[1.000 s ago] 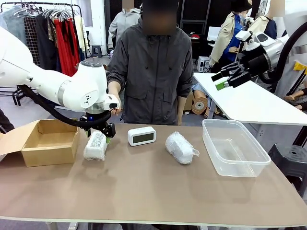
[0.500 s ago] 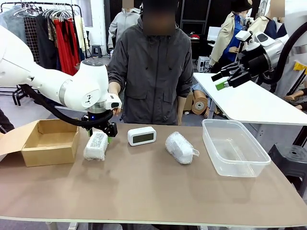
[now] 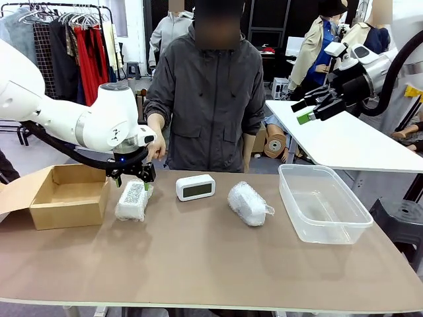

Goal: Separate and place wrapped and unwrapped clocks.
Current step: Pick up the Digital clock indicated by the person.

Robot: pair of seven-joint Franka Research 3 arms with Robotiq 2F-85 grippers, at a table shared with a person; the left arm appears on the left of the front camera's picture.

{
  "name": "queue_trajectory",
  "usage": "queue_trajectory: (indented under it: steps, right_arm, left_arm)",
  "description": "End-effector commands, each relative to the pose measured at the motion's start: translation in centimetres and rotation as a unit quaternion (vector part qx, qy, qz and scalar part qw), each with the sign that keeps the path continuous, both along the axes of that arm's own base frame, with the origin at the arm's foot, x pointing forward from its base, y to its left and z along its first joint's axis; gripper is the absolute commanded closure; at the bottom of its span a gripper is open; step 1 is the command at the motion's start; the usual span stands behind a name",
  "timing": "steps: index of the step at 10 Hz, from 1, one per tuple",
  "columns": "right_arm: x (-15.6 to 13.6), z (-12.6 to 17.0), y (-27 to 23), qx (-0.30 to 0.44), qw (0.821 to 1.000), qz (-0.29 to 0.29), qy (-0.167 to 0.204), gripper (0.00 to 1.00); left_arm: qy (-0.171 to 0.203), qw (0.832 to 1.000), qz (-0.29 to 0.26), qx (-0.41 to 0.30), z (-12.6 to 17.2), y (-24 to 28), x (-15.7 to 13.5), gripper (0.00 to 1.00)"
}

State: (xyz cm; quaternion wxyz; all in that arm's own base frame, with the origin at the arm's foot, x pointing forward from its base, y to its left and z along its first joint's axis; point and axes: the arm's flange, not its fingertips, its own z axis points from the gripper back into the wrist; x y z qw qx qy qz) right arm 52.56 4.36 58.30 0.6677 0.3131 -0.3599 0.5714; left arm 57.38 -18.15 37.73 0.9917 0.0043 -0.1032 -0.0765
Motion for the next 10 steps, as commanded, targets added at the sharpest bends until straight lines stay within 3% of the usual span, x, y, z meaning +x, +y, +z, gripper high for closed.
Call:
queue_trajectory:
  steps: [1, 6, 10]
  right_arm:
    - [-0.1, 0.1, 0.0, 0.001, 1.000, 0.001, 0.000, 0.00]
    - [-0.1, 0.1, 0.0, 0.001, 1.000, 0.001, 0.000, 0.00]
    - [-0.1, 0.1, 0.0, 0.001, 1.000, 0.001, 0.000, 0.00]
  left_arm:
    - [-0.005, 1.000, 0.017, 0.006, -0.6, -0.7, 1.3, 0.00]
    - [0.002, 0.999, 0.036, 0.039, -2.8, -0.9, 2.6, 0.00]
    - [0.029, 0.998, 0.044, 0.040, -4.8, -0.8, 3.3, 0.00]
